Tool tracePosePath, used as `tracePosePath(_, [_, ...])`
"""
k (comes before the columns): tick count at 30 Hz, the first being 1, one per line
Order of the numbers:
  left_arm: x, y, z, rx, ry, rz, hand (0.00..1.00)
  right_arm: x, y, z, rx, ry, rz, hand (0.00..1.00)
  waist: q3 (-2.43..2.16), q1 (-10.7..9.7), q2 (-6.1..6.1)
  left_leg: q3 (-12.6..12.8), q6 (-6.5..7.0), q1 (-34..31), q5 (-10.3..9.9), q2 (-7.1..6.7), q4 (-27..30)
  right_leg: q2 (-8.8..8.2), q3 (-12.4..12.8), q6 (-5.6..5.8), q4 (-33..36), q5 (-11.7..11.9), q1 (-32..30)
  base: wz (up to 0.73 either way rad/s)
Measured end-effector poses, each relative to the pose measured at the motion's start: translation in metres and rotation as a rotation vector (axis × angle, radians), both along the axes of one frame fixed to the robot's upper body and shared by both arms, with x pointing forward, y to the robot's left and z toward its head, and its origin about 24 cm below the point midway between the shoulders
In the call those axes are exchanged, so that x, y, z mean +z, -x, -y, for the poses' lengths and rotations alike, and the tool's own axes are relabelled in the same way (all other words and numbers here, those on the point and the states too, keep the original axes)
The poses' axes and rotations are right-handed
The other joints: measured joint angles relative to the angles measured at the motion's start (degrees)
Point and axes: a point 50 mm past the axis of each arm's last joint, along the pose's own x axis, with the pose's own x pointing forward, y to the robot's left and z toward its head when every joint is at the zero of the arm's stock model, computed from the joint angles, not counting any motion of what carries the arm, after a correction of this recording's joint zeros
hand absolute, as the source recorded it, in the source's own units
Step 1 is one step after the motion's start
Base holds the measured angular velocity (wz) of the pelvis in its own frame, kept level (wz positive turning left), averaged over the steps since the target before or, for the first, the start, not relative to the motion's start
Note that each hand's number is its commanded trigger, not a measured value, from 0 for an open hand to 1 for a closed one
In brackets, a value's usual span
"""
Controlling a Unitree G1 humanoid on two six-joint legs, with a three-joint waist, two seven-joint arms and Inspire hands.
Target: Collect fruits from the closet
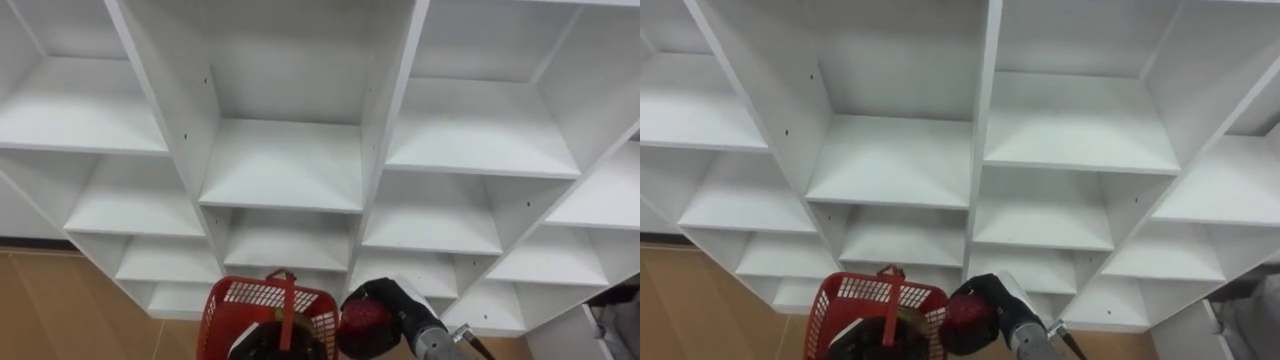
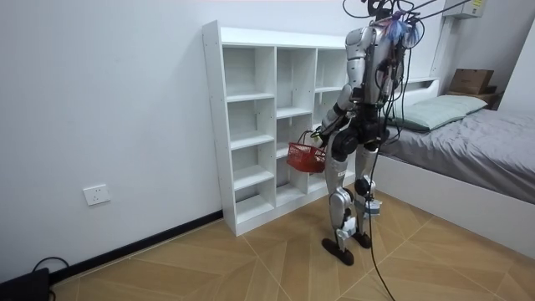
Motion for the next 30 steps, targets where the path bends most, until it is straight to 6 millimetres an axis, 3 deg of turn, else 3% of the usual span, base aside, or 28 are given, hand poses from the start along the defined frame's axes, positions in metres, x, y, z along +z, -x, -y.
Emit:
tracePosePath(8, [0.0,0.001,0.004,-0.04,0.011,-0.001,1.0,-0.002,0.0,-0.007,0.024,0.012,-0.006,1.0,0.32,1.4,-0.67,-0.8,0.0,-0.1,0.0,-0.04,-0.1,0.0,-0.6,0.0,-0.1,0.0,0.0,0.03])
tracePosePath(20, [0.001,0.003,0.011,-0.073,0.018,0.001,1.0,-0.01,-0.004,-0.01,0.046,0.067,-0.034,1.0,-0.09,1.7,-1.15,-0.9,-0.01,-0.7,0.0,-0.08,-0.2,-0.09,-1.4,-0.02,-0.1,0.0,0.1,0.01])
tracePosePath(30, [0.001,0.005,0.018,-0.109,0.026,0.003,1.0,-0.015,-0.007,-0.007,0.044,0.095,-0.064,1.0,-0.07,1.8,-1.17,-1.1,-0.01,-0.7,0.0,-0.11,-0.1,-0.18,-1.7,0.01,-0.1,0.0,0.6,0.01])
